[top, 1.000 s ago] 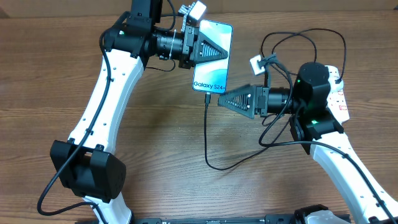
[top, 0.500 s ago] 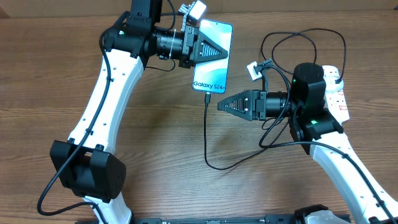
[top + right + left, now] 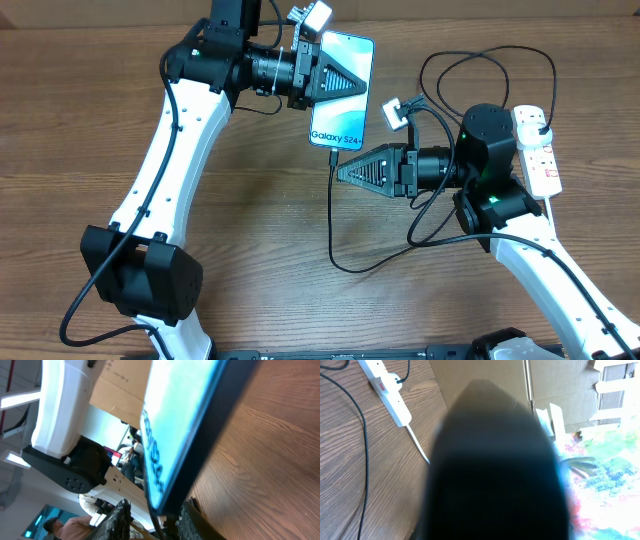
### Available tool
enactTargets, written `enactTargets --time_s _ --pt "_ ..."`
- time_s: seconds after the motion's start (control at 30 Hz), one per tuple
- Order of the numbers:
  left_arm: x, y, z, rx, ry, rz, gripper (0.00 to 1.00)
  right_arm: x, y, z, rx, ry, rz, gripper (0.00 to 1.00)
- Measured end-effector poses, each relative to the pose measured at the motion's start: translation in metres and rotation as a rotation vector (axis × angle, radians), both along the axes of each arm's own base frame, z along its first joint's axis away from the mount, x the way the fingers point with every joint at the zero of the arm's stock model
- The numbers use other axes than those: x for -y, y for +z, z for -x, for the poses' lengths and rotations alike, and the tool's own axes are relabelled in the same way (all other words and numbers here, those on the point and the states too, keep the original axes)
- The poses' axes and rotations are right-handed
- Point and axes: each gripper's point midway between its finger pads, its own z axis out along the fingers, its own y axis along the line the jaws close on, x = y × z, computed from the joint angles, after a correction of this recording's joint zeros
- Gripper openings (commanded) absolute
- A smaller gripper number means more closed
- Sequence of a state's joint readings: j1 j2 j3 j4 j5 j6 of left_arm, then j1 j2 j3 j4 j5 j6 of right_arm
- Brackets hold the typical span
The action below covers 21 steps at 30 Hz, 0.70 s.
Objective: Plug charger to phone and switch on socket
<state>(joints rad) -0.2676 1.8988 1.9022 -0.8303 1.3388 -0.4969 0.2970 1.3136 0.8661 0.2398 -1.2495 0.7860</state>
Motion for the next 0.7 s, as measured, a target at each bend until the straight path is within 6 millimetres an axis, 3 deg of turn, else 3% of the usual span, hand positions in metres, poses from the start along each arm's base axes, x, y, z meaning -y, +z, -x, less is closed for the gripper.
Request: enactTargets --time_s 0.33,0.7 --pt "0.000 0.000 0.000 -0.001 0.000 0.000 0.04 -0.007 0.003 0.000 -0.052 -0.010 -0.006 0.25" --pt "0.000 0.000 0.000 0.000 0.000 0.000 0.05 -0.010 0.003 -0.006 -0.067 -0.054 -0.003 0.09"
